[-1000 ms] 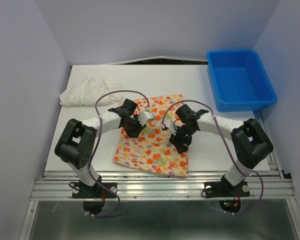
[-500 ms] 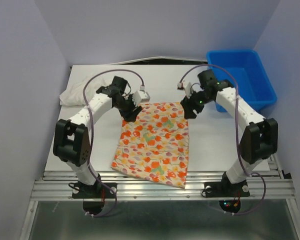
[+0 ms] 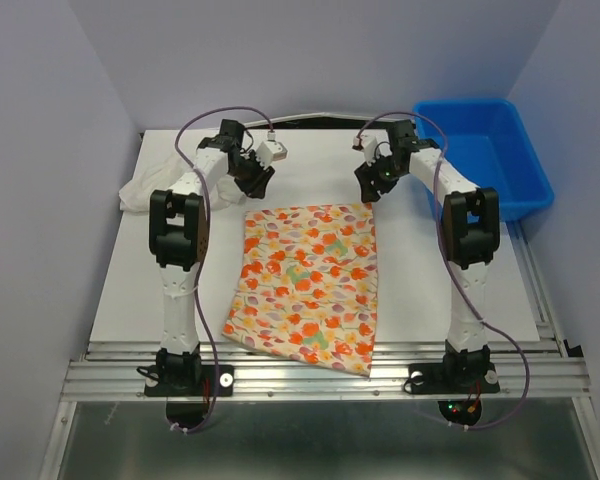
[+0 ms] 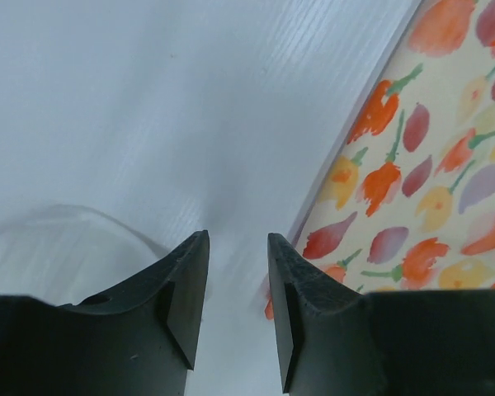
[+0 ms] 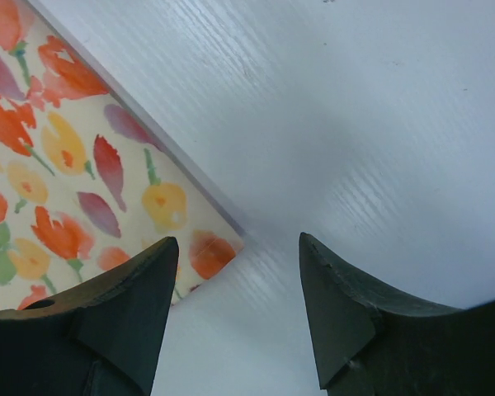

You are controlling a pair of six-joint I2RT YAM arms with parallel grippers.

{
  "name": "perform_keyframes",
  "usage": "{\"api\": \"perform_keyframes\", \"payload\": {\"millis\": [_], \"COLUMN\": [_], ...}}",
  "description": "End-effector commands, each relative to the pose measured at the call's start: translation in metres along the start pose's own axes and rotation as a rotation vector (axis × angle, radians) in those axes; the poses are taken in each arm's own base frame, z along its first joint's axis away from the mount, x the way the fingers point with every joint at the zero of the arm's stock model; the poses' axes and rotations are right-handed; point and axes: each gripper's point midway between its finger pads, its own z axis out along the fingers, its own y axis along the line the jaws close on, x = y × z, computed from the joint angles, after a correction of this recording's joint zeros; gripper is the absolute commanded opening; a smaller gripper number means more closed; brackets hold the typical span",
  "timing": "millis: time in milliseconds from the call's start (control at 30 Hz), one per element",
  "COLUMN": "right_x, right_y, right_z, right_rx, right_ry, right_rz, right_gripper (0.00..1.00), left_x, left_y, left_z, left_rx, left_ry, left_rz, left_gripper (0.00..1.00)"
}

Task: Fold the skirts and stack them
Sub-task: Fold the skirt

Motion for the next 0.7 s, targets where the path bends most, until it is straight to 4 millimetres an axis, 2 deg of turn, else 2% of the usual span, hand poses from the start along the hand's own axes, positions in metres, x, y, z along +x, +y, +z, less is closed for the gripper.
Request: {"api": "perform_keyframes", "payload": {"millis": [0,167,333,533,667], "right_x": [-0.030,0.008,0.030,0.035,0.035], "right_y": [-0.018,-0.014,0.003,0.003,0.001], "right_z": [0.000,0.029,0.034,0.037,0.039], "right_rx": [0.039,-0.017,-0.102,-0.109,-0.107], "right_ry": [-0.082,-0.002,0.038,0.055,0.059], "right_rz": [-0.085,-0.110,-0.138,-0.146,-0.157], "right_gripper": [0.66,0.58,0.53,0.48,0.46], "left_x": [0.003,0.029,0.044,0.054,0.060], "left_y": [0.002,-0.002,-0.012,-0.030,-0.035], "left_z": [-0.004,0.013,0.019,0.017,0.014], "left_rx": [0.025,0.054,0.105,0.195,0.219], "left_ry": [0.008,0.060,0.093,0.106,0.115], "left_rz": [-0.008,-0.018,-0.024,-0.014,-0.019], "left_gripper": [0.46,0.47,0.46,0.44,0.45]}}
